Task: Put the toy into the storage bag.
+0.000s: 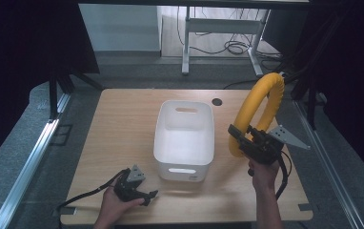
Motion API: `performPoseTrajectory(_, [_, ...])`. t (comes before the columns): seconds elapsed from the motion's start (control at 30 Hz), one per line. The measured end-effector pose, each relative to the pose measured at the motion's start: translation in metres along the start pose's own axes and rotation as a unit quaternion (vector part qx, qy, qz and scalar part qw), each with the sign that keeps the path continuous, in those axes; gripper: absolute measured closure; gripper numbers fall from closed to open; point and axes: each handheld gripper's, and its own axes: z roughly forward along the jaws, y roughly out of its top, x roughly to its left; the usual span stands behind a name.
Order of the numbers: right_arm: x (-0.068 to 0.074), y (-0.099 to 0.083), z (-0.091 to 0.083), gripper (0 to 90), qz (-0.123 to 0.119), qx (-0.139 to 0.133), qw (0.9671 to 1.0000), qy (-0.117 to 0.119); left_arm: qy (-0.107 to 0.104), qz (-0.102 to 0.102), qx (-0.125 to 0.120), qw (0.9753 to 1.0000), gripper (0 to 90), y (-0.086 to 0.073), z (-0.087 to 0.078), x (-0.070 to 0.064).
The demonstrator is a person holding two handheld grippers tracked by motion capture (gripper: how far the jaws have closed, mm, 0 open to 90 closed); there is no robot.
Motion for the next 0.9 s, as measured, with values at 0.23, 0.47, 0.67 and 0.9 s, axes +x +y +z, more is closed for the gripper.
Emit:
performPoseTrajectory(0.23, [0.0027,-0.0011,0.0013,50.8,0.001,-0.006,1.0000,-0.001,0.000,0.000,-0.001,1.0000,15.8,0.0000,-0.0003,-0.0001])
performPoseTrajectory(0.47, [0.0030,-0.0011,0.0010,50.8,0.003,-0.015,0.9998,-0.012,0.000,0.000,0.000,1.0000,15.8,0.0000,0.0003,0.0001])
performPoseTrajectory(0.67, [0.0053,0.0008,0.0025,50.8,0.001,-0.021,0.9997,-0.016,0.000,0.000,0.000,1.0000,15.8,0.0000,0.0000,-0.0001])
performPoseTrajectory(0.9, [0.0097,0.0033,0.0037,50.7,0.004,-0.036,0.9992,-0.015,0.000,0.001,0.001,1.0000,15.8,-0.0001,0.0006,0.0001])
